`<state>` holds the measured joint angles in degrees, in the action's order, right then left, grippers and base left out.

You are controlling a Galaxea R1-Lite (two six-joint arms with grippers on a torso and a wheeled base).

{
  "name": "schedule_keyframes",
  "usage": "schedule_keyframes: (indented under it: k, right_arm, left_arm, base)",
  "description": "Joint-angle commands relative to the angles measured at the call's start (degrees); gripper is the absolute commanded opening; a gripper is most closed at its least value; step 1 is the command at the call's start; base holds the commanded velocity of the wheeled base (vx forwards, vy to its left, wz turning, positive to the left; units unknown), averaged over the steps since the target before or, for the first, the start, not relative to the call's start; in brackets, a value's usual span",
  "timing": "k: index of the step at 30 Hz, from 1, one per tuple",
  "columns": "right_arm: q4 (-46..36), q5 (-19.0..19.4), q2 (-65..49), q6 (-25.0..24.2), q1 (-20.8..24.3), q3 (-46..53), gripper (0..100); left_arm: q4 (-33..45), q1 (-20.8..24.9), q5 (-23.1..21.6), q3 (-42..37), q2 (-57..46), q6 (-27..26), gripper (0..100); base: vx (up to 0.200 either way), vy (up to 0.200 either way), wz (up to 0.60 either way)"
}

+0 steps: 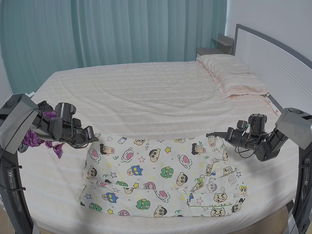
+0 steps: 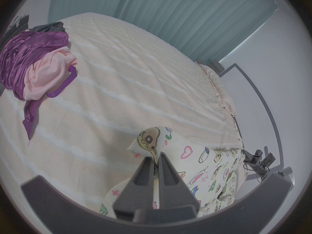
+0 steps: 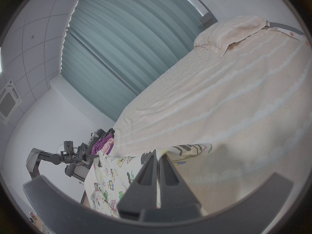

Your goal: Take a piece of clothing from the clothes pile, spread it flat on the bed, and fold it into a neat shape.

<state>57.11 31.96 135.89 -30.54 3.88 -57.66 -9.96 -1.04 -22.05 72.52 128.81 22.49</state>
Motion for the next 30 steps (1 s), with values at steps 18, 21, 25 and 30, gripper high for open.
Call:
schedule_keyframes:
  k: [18,21,25,30]
  right_arm:
    - [7.40,1.70,-5.20,3.56,-0.27,15.39,0]
    - [8.54,1.70,-5.55,4.79,-0.27,18.73,0]
    - [9.60,1.70,-5.20,7.51,-0.27,22.07,0]
    - [9.68,1.70,-5.02,8.56,-0.54,24.18,0]
  left_arm:
    - [-0.24,-0.02,-0.01,-8.36,-3.56,-6.14,0]
    - [-0.32,0.07,0.26,-10.91,-3.91,-7.37,0]
    - [-0.41,0.07,0.96,-13.20,-4.09,-9.66,0]
    - [-0.50,0.16,1.05,-14.95,-4.00,-10.27,0]
  base:
    - [0.000,0.000,0.00]
    - [0.000,0.000,0.00]
    - [0.000,0.000,0.00]
    - [0.000,0.000,0.00]
